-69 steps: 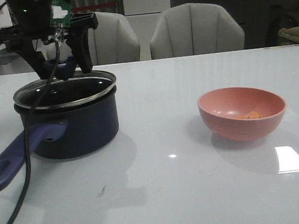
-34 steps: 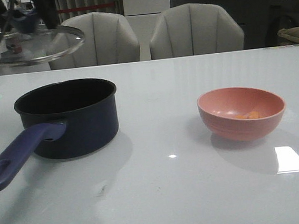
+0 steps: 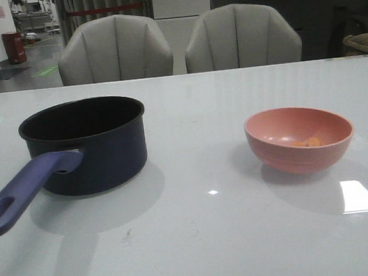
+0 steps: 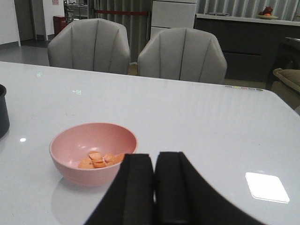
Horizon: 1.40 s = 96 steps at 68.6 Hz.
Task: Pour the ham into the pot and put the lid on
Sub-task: 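Set the glass lid down on the table beside the saucepan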
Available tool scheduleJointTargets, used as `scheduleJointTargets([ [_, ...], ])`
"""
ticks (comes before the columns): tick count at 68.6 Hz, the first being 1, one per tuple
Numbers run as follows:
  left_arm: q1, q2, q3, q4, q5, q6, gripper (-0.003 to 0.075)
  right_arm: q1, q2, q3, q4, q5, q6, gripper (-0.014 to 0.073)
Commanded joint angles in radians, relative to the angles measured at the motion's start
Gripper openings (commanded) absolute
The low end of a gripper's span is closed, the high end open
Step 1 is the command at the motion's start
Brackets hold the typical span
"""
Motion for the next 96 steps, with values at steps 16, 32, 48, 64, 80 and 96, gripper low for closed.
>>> scheduleJointTargets([
  [16, 0.014, 0.014, 0.153, -0.086, -0.215, 0.019, 0.0353, -0.006, -0.021, -0.006, -0.012, -0.075, 0.0, 0.0159],
  [32, 0.006, 0.083, 0.155, -0.1, -0.219, 0.019, 0.0355, -0.006, -0.021, -0.006, -0.012, -0.075, 0.0, 0.0159],
  [48, -0.012, 0.135, 0.155, -0.1, -0.226, 0.019, 0.0358, -0.006, -0.021, -0.006, -0.012, -0.075, 0.0, 0.0159],
  [64, -0.019, 0.139, 0.155, -0.1, -0.22, 0.019, 0.0549, -0.006, -0.021, -0.006, -0.012, -0.075, 0.0, 0.0159],
  [80, -0.019, 0.139, 0.113, -0.077, -0.165, 0.019, 0.0606, -0.006, -0.021, -0.006, -0.012, -0.075, 0.0, 0.0159],
  [96, -0.019, 0.061, 0.086, -0.07, -0.135, 0.029, 0.0606, -0.006, -0.021, -0.006, -0.012, -0.075, 0.0, 0.0159],
])
